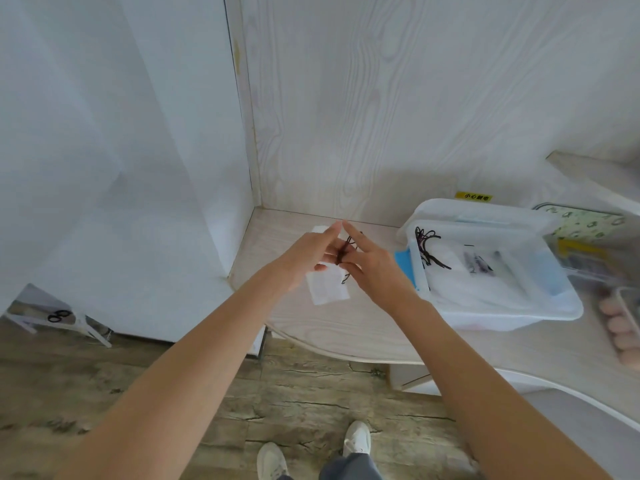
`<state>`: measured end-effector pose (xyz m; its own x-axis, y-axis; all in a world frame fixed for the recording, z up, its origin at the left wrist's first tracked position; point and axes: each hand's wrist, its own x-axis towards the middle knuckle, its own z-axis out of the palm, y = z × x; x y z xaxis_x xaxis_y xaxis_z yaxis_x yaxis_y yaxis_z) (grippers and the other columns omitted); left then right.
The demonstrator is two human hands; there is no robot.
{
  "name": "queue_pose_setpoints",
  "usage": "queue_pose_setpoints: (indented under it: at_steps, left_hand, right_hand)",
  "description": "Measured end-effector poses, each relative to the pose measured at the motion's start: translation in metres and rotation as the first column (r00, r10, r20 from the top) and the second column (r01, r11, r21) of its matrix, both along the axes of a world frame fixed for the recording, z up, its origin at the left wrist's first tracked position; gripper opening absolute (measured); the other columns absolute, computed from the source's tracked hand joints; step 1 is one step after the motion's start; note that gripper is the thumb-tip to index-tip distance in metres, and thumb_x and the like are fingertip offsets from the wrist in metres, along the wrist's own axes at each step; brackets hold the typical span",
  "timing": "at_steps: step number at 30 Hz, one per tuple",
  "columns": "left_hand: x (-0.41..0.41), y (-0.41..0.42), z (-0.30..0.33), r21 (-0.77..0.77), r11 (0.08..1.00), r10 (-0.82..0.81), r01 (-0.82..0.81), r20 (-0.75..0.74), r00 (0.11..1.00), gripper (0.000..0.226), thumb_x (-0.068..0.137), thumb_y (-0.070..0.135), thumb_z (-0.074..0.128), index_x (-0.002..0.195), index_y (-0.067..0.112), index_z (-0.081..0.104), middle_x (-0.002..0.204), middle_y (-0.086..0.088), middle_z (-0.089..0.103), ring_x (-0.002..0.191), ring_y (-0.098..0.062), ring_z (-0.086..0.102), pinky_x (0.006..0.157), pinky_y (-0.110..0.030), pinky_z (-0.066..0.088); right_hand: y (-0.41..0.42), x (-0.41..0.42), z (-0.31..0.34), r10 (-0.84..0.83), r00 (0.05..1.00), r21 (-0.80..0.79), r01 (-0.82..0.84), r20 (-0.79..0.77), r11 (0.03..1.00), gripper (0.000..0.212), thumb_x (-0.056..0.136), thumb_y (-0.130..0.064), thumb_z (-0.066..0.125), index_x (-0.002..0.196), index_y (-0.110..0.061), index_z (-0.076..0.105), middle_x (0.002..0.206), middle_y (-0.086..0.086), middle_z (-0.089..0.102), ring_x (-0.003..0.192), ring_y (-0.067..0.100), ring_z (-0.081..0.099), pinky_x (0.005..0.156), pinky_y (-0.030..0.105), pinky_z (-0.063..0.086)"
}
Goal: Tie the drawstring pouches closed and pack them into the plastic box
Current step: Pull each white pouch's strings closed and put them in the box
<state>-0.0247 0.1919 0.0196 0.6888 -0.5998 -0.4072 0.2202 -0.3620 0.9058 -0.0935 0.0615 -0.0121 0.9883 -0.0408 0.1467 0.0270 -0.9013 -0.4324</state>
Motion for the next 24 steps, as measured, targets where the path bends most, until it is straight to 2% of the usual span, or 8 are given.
queue_pose_setpoints:
  at_steps: [6, 9, 11, 13, 15, 18, 20, 24]
  left_hand:
    - [0.003, 0.004, 0.004, 0.122, 0.993, -0.067, 0.006, 0.506, 0.860, 0.028, 0.089, 0.007, 0.044, 0.096, 0.013, 0.071, 0.102, -0.013, 0.067, 0.089, -0.022, 0.059, 0.077, -0.036, 0.044]
    - [0.012, 0.009, 0.001, 0.416, 0.908, -0.340, -0.053, 0.804, 0.487, 0.035, 0.087, 0.001, 0.047, 0.112, 0.017, 0.066, 0.109, -0.002, 0.062, 0.105, -0.021, 0.052, 0.088, -0.032, 0.041]
    - [0.017, 0.013, -0.004, 0.516, 0.826, -0.491, -0.227, 0.856, 0.160, 0.025, 0.075, 0.004, 0.067, 0.096, 0.018, 0.069, 0.093, 0.002, 0.063, 0.093, -0.019, 0.056, 0.080, -0.031, 0.042]
    - [0.017, 0.016, -0.005, 0.507, 0.793, -0.516, -0.339, 0.854, 0.068, 0.026, 0.051, 0.010, 0.085, 0.068, 0.017, 0.066, 0.068, 0.003, 0.059, 0.070, -0.019, 0.058, 0.064, -0.029, 0.046]
    - [0.018, 0.017, -0.009, 0.450, 0.842, -0.433, -0.297, 0.893, 0.125, 0.022, 0.061, 0.018, 0.083, 0.069, 0.013, 0.062, 0.075, -0.001, 0.058, 0.074, -0.021, 0.057, 0.068, -0.033, 0.046]
    - [0.013, 0.019, -0.005, 0.215, 0.976, -0.163, -0.029, 0.817, 0.554, 0.012, 0.085, 0.020, 0.063, 0.078, 0.013, 0.056, 0.095, -0.002, 0.060, 0.090, -0.015, 0.054, 0.080, -0.027, 0.041]
    - [0.009, 0.019, -0.002, 0.063, 0.998, -0.047, 0.008, 0.642, 0.765, 0.016, 0.089, 0.021, 0.058, 0.075, 0.017, 0.051, 0.082, 0.001, 0.064, 0.076, -0.009, 0.056, 0.070, -0.023, 0.042]
    - [0.009, 0.020, -0.004, -0.032, 0.997, 0.074, -0.067, 0.363, 0.929, 0.024, 0.092, 0.022, 0.053, 0.070, 0.020, 0.043, 0.046, 0.008, 0.039, 0.049, -0.013, 0.036, 0.059, -0.028, 0.035]
  right_hand:
    - [0.009, 0.002, -0.008, -0.157, 0.987, 0.187, 0.148, 0.034, 0.971, 0.010, 0.085, -0.001, 0.063, 0.087, 0.002, 0.072, 0.136, 0.012, 0.050, 0.114, 0.024, 0.057, 0.091, 0.011, 0.031]
    - [0.008, 0.000, -0.009, -0.243, 0.970, 0.301, 0.232, 0.001, 0.925, 0.012, 0.087, -0.005, 0.061, 0.091, 0.002, 0.069, 0.131, 0.009, 0.052, 0.106, 0.022, 0.058, 0.087, 0.020, 0.043]
    - [0.007, -0.001, -0.008, -0.307, 0.948, 0.369, 0.314, -0.082, 0.875, 0.013, 0.088, -0.008, 0.059, 0.094, 0.001, 0.068, 0.116, 0.010, 0.061, 0.095, 0.019, 0.061, 0.079, 0.018, 0.046]
    - [0.007, -0.001, -0.007, -0.351, 0.919, 0.417, 0.394, -0.180, 0.819, 0.012, 0.089, -0.008, 0.056, 0.088, -0.003, 0.067, 0.093, 0.010, 0.068, 0.076, 0.016, 0.063, 0.065, 0.013, 0.046]
    - [0.009, -0.001, -0.006, -0.377, 0.892, 0.503, 0.451, -0.248, 0.737, 0.013, 0.090, -0.004, 0.053, 0.084, -0.003, 0.064, 0.082, 0.010, 0.069, 0.066, 0.012, 0.065, 0.065, 0.019, 0.052]
    - [0.012, -0.001, -0.006, -0.418, 0.849, 0.612, 0.524, -0.322, 0.592, 0.014, 0.089, -0.003, 0.052, 0.080, -0.005, 0.062, 0.076, 0.011, 0.067, 0.061, 0.016, 0.065, 0.067, 0.029, 0.058]
    - [0.013, 0.000, -0.006, -0.445, 0.820, 0.611, 0.568, -0.361, 0.551, 0.013, 0.090, -0.008, 0.053, 0.079, -0.008, 0.061, 0.074, 0.008, 0.065, 0.061, 0.017, 0.064, 0.070, 0.033, 0.058]
    - [0.016, 0.001, -0.008, -0.460, 0.775, 0.654, 0.622, -0.434, 0.430, 0.013, 0.089, -0.010, 0.055, 0.077, -0.010, 0.062, 0.077, 0.009, 0.063, 0.070, 0.025, 0.063, 0.070, 0.038, 0.058]
